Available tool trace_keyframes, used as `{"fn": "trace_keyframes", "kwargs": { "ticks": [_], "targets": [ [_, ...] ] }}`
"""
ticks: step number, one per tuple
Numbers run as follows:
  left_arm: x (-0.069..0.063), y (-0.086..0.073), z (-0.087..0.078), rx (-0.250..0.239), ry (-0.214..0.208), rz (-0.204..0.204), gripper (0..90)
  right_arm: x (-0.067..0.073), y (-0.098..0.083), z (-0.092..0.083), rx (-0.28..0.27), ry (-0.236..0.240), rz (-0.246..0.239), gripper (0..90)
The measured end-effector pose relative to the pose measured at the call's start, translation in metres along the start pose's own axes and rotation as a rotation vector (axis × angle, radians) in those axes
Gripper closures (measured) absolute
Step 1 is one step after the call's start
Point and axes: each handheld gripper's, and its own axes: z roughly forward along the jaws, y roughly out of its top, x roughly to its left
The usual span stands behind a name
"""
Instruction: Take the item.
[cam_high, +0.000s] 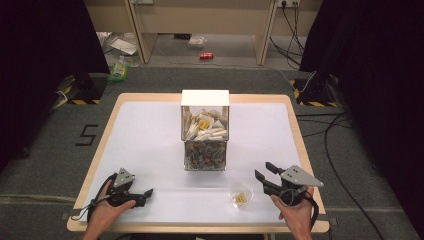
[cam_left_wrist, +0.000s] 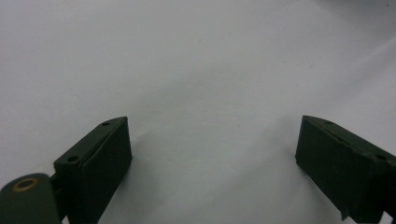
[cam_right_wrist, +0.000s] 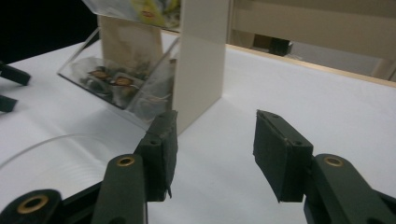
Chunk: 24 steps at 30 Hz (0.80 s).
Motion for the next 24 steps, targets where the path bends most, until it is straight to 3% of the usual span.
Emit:
{"fn": "trace_keyframes", "kwargs": {
  "ticks": [13, 24],
  "targets": [
    [0.000, 0.000, 0.000, -0.001, 0.000, -0.001, 9.6, -0.028, -0.008, 0.031, 0.074, -0.073, 0.018, 47.4],
    [0.000, 0.000, 0.000, 0.000, -0.005, -0.003, 9.6, -0.047, -0.017, 0.061, 0.178, -0.111, 0.046, 44.0]
  ]
}}
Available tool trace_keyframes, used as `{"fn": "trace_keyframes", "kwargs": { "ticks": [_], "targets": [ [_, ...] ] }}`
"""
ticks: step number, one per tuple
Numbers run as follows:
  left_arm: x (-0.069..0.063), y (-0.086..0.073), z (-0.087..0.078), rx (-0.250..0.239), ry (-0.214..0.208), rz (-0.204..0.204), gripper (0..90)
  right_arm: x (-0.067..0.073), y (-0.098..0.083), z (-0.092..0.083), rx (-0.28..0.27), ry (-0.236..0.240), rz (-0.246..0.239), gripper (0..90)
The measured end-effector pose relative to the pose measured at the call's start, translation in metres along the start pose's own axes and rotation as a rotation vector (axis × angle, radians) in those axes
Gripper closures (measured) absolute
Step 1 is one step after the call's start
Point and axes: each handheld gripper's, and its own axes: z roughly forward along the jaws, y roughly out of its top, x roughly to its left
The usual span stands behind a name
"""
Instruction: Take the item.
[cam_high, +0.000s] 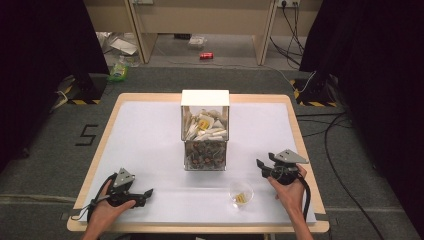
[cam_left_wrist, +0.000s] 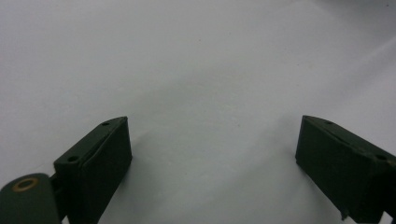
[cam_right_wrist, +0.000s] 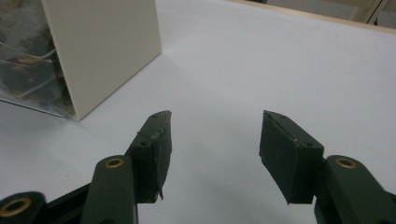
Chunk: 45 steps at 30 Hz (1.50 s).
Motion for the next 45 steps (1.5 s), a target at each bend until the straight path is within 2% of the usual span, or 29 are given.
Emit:
{"fn": "trace_keyframes", "kwargs": {
  "ticks": [12, 18, 42, 45],
  "targets": [
    [0.000, 0.000, 0.000, -0.001, 0.005, 0.002, 9.6, -0.010, 0.000, 0.012, 0.073, -0.009, 0.041, 36.9],
    [0.000, 0.000, 0.000, -0.001, 0.004, 0.002, 9.6, -0.010, 0.000, 0.013, 0.099, -0.014, 0.043, 34.5],
    [0.000, 0.000, 0.000, -0.001, 0.005, 0.002, 9.7, -0.021, -0.006, 0.020, 0.164, -0.046, 0.067, 28.9],
    [0.000, 0.000, 0.000, -0.001, 0.005, 0.002, 9.7, -0.020, -0.007, 0.021, 0.175, -0.048, 0.081, 28.2]
  ]
}}
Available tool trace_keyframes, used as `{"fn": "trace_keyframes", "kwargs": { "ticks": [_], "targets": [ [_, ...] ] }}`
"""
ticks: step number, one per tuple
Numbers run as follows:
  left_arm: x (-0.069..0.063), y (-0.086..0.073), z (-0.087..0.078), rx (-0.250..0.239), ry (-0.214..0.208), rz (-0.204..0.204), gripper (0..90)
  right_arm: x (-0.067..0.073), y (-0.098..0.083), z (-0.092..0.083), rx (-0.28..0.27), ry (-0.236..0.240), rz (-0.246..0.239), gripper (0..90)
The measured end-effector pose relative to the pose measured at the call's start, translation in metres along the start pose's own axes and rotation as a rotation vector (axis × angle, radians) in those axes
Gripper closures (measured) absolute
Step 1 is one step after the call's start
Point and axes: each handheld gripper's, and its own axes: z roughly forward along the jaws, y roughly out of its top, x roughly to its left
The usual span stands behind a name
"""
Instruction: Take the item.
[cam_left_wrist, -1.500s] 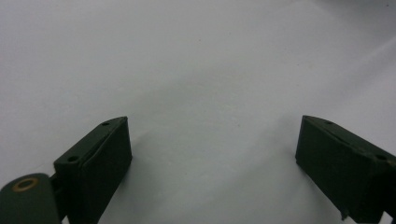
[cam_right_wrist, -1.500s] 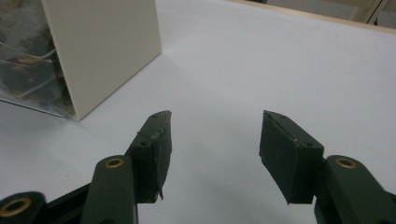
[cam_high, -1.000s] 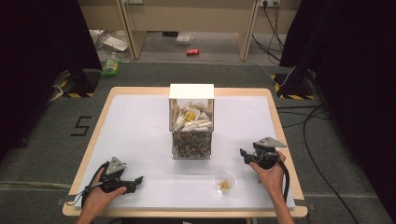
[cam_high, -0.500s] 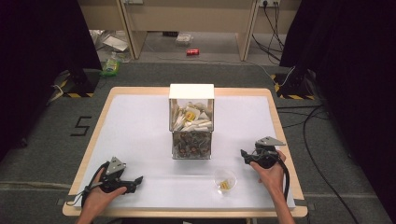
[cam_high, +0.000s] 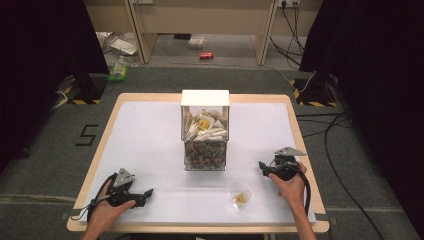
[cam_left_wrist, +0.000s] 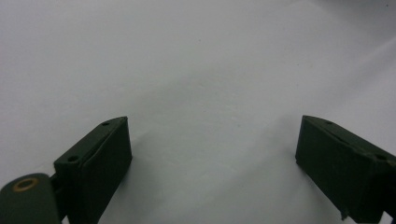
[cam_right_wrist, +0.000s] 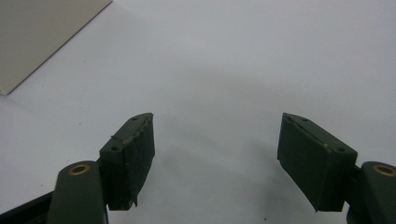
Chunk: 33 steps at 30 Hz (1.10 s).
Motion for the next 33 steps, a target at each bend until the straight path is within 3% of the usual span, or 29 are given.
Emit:
{"fn": "trace_keyframes", "kwargs": {
  "ticks": [6, 12, 33],
  "targets": [
    [0.0000, 0.0000, 0.0000, -0.001, 0.000, 0.000, 9.7, -0.0015, -0.0035, 0.0040, 0.025, -0.002, -0.001, 27.0],
    [-0.0001, -0.0001, 0.0000, -0.001, 0.001, 0.000, 9.7, 0.0009, -0.0048, 0.0062, 0.021, -0.012, -0.040, 23.2],
    [-0.0001, -0.0002, 0.0004, -0.002, -0.003, 0.000, 9.7, 0.0010, -0.0051, 0.0064, 0.021, -0.010, -0.044, 22.6]
  ]
}}
